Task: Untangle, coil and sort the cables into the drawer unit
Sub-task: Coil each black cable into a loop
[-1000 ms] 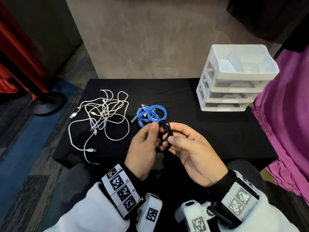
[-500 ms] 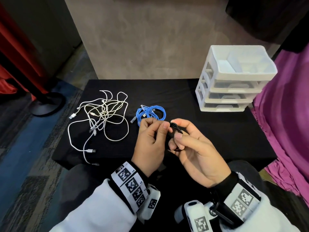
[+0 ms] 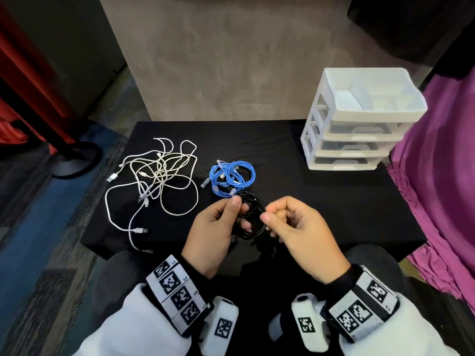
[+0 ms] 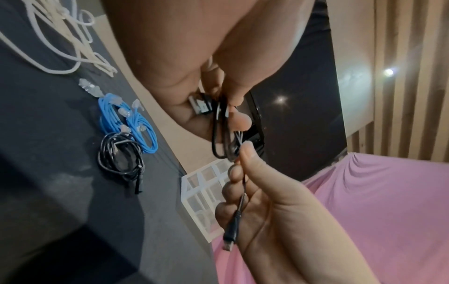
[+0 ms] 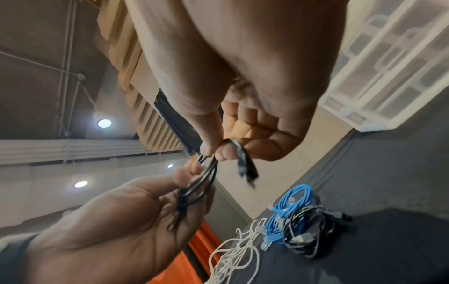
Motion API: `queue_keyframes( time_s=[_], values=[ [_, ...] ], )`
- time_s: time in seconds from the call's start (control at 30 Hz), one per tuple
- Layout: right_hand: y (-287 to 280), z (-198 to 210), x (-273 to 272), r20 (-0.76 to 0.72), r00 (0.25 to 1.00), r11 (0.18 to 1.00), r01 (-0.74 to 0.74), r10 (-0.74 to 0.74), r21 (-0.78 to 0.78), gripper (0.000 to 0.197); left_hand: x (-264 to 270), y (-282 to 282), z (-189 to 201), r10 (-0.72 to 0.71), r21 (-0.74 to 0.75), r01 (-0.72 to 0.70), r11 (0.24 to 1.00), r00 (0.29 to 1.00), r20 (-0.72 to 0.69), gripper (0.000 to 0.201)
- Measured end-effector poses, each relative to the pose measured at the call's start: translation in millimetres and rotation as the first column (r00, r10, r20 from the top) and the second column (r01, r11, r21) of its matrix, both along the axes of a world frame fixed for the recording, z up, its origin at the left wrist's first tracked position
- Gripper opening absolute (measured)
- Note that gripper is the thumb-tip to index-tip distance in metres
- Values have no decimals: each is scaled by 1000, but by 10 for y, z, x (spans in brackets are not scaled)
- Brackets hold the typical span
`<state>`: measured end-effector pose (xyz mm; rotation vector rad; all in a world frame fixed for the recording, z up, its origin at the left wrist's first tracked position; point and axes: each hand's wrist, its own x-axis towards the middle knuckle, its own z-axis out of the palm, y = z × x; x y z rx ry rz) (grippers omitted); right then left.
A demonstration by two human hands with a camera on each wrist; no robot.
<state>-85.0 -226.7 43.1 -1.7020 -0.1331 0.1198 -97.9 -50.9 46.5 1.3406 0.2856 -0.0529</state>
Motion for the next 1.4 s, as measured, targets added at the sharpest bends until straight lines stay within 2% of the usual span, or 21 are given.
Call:
queue_keyframes(
  time_s=[0.17, 0.23, 0.37, 0.43, 0.5, 0.57, 0.63, 0.67, 0.73, 0.83, 0.93, 1.03, 1.13, 1.23, 1.33, 1.4],
  values=[
    [-103, 81, 68, 95, 993, 980, -55, 74, -189, 16, 24, 85, 51, -75, -205, 54, 977, 993, -95, 34],
    [-132, 120, 96, 129, 987, 970, -59, 91, -237, 16, 48, 127, 94, -130, -243, 99, 965, 985, -111, 35],
    [-158, 142, 140, 308, 951, 926, 115, 2, -360, 6, 79, 171, 160, -174, -186, 156, 970, 981, -88, 37],
    [-120, 90, 150, 292, 954, 938, 157, -63, -310, 6, 82, 136, 184, -153, -191, 137, 972, 985, -73, 35],
    [-15, 60, 112, 179, 980, 969, 129, -92, -211, 7, 86, 64, 174, -85, -225, 72, 972, 995, -51, 33],
    [111, 94, 31, 1, 1000, 1000, 21, -21, -6, 10, 86, -21, 152, -16, -242, 10, 970, 1000, -25, 33],
    [209, 127, -49, -101, 991, 985, -68, 85, 158, 14, 72, -98, 138, 23, -203, -21, 979, 1000, 7, 33],
    [232, 112, -64, -112, 990, 984, -60, 80, 169, 16, 62, -130, 132, 45, -174, -40, 984, 999, 23, 33],
    [226, 65, -22, -169, 985, 985, 45, -15, 169, 18, 47, -156, 113, 82, -107, -76, 991, 995, 50, 34],
    [185, 35, 61, -345, 938, 925, 162, -36, 344, 19, 27, -137, 72, 77, 31, -80, 996, 993, 89, 36],
    [171, 59, 36, -351, 936, 871, 198, -32, 450, 21, 38, -128, 41, 81, 156, -108, 982, 982, 168, 35],
    [184, 77, -30, -299, 954, 813, 148, 34, 563, 23, 90, -132, 39, 84, 272, -163, 949, 957, 279, 32],
    [165, 72, -40, -277, 953, 767, 85, 124, 636, 20, 134, -94, -14, 34, 365, -147, 920, 954, 298, 30],
    [142, 65, -27, -222, 958, 813, -22, 184, 581, 17, 146, -49, -27, -40, 421, -92, 902, 955, 294, 29],
    [73, 32, -3, -80, 983, 948, -133, 162, 288, 18, 160, 30, 4, -71, 430, -56, 901, 959, 275, 28],
    [32, 10, 27, 18, 986, 981, -168, 167, 93, 29, 163, 100, 14, -67, 424, -50, 904, 964, 257, 30]
  ],
)
